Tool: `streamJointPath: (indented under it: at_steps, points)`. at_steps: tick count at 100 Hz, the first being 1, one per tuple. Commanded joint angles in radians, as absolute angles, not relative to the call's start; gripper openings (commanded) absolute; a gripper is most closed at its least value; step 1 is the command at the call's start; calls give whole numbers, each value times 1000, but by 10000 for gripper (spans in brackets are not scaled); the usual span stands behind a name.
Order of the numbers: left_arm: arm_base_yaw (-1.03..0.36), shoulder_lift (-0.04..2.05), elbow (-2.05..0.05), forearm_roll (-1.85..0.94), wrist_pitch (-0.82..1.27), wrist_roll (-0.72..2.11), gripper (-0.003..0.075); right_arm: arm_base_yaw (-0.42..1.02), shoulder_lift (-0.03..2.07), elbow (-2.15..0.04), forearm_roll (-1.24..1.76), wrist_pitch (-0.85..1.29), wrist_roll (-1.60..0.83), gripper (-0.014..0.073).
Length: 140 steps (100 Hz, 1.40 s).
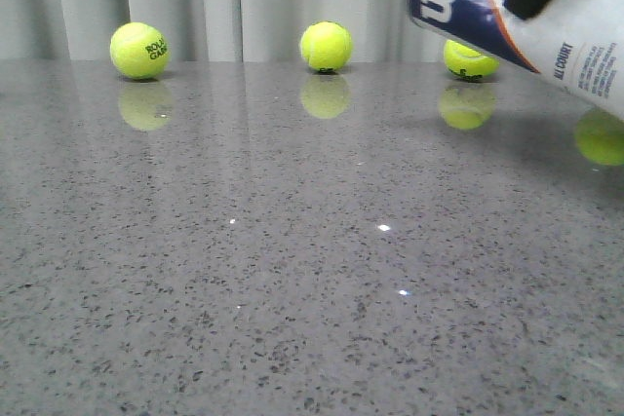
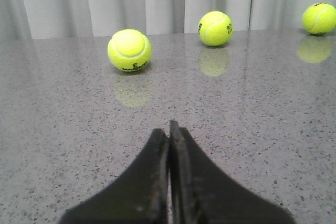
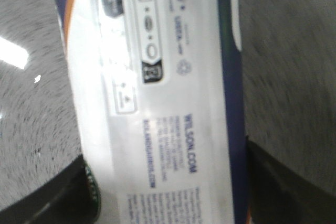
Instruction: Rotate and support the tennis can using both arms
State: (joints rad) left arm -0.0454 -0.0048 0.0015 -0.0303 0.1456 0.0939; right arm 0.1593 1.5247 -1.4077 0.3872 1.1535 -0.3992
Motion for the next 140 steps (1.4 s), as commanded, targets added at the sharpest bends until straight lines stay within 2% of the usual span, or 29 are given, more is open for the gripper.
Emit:
streamJointPath:
  at_steps: [1,29,44,63,72,89,92,99,140]
  points:
    - [-44,-40,46,-41,69,94,-18,233,1495,-1470,359,1143,-626,214]
    - [-44,-40,46,-41,69,94,-18,438,1547,-1468,347,1039,-1095,214]
    - [-44,-40,46,-41,69,94,-18,490,1619,-1468,347,912,-1111,214]
    - [-44,-40,46,-41,69,94,-18,513,1684,-1468,343,887,-1111,220]
    - [-44,-40,46,-41,69,94,-18,513,1693,-1468,341,887,-1111,297]
    - [-44,-40,46,-41,69,94,-18,513,1693,-1468,335,885,-1111,635]
    - [-44,-40,46,-41,69,94,-18,513,1693,-1468,332,886,-1111,669]
    - [-44,-40,46,-41,69,94,-18,513,1693,-1469,327,886,-1111,640]
    - [-44,-40,46,-41,69,94,-18,513,1596,-1470,323,889,-1111,645]
